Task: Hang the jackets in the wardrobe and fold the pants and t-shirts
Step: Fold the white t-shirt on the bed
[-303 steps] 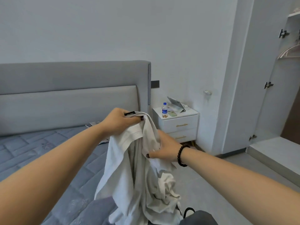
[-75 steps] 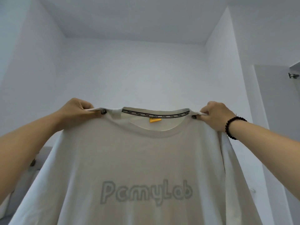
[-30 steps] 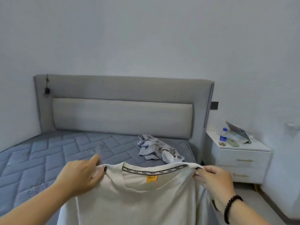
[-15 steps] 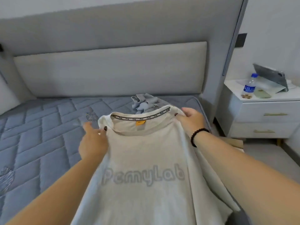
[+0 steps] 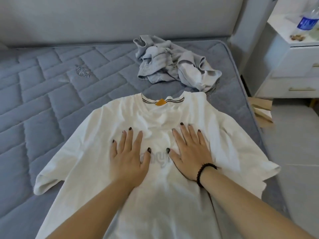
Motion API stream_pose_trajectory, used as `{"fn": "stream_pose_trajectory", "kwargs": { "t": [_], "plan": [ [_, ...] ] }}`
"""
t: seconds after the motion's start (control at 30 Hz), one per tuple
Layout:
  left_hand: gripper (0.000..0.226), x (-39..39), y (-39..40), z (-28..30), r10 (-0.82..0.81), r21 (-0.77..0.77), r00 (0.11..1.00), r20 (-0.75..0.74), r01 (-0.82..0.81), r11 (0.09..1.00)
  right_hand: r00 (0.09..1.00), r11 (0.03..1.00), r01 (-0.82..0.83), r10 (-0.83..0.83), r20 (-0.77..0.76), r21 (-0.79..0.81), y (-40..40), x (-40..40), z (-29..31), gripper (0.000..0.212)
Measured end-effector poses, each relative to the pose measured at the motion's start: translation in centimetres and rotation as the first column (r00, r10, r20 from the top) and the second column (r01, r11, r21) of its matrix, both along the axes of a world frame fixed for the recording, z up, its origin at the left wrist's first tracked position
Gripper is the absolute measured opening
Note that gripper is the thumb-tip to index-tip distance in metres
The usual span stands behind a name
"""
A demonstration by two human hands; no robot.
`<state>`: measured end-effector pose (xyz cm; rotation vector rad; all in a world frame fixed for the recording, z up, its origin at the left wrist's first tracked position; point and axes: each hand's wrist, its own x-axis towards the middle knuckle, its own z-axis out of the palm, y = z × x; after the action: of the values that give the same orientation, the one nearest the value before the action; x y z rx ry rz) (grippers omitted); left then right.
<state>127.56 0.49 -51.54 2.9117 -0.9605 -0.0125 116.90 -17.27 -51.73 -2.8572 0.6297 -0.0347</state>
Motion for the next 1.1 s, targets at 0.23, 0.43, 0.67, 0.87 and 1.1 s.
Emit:
{"fn": "stream_pose_trajectory", "kwargs": {
  "t": [0.23,0.43,0.67,0.87,1.1],
  "plan": [
    [0.074,-4.1,2.5,0.7,0.060,0.002,0.996,-0.071,-0.060,0.998,0.971,0.977,0.194,-0.179,-0.158,0.087,5.3,-5.0,1.9,0.068],
    [0.066,-14.1,11.5,1.0,-0.028,-0.012,0.997,-0.070,0.027,1.000,0.994,0.992,0.111,-0.111,-0.002,0.066,14.8,-15.9,1.2,0.067],
    [0.067,-21.4,17.1,0.3,-0.109,-0.042,0.993,-0.046,0.107,0.993,0.998,0.997,-0.070,0.069,-0.014,-0.039,19.0,-21.3,0.0,0.078],
    [0.070,-20.9,16.6,0.4,-0.093,0.004,0.992,-0.087,0.093,0.996,0.994,0.998,-0.069,0.070,-0.088,0.010,18.9,-20.9,0.5,0.080],
    [0.075,-20.4,16.6,0.0,-0.106,-0.044,0.989,-0.098,0.102,0.994,0.998,0.998,-0.054,0.053,0.027,0.042,18.7,-20.4,0.5,0.081]
  ]
}}
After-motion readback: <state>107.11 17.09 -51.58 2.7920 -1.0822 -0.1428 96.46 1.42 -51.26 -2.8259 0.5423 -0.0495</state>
